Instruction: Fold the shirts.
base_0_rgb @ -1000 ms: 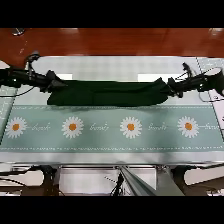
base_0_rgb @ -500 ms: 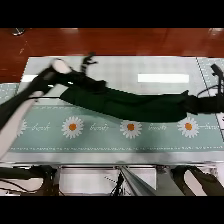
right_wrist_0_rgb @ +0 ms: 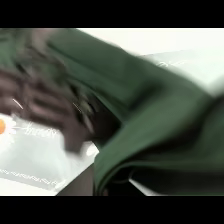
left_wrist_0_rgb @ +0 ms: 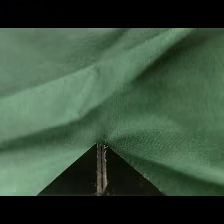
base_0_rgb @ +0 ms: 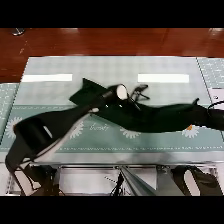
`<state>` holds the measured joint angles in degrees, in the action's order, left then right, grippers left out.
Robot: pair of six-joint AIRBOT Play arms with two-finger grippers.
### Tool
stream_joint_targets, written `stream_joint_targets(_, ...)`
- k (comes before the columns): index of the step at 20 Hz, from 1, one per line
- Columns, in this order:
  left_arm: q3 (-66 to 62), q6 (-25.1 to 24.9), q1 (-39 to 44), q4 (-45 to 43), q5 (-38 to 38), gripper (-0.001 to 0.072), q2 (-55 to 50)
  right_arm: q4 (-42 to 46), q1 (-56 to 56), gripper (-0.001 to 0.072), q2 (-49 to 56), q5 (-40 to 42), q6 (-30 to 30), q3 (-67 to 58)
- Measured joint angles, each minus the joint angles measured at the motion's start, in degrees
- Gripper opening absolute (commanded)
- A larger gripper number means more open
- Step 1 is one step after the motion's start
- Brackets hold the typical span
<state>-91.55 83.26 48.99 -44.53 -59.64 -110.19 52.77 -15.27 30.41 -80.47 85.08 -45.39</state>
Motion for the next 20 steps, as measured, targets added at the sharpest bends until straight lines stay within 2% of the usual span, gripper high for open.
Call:
stream_joint_targets(2, -0.5, 0.3, 1.1, 0.4, -0.8, 0.0029, -0.5, -0.7, 0.0, 0.0023, -0.4, -0.4, 0.0, 0.0)
stream_joint_targets(5, -0.8, -1.0, -2.6, 0.8, -4.4, 0.0029, 0.9, -1.1, 0.3, 0.0023, -0.6, -1.0, 0.2, 0.1)
stream_joint_targets(9, -0.9, -3.3, -14.9, -0.4, -11.7, 0.0028, 6.4, -1.6, 5.4, 0.0023, 1.0, -0.3, 1.6, -0.8)
stream_joint_targets(11, -0.8, -3.3, -23.0, -4.0, -15.2, 0.0029, 11.0, -2.1, 10.9, 0.0023, 4.4, 2.4, 2.3, -2.9)
stream_joint_targets(16, 5.9, -2.9, -45.2, -13.3, -19.7, 0.0029, 29.4, -2.9, 28.7, 0.0023, 23.0, 11.1, 3.0, -15.5)
stream_joint_targets(20, 21.5, -3.0, -59.1, -15.7, -14.8, 0.0029, 51.8, -3.0, 39.4, 0.0023, 44.7, 15.8, 2.2, -31.3)
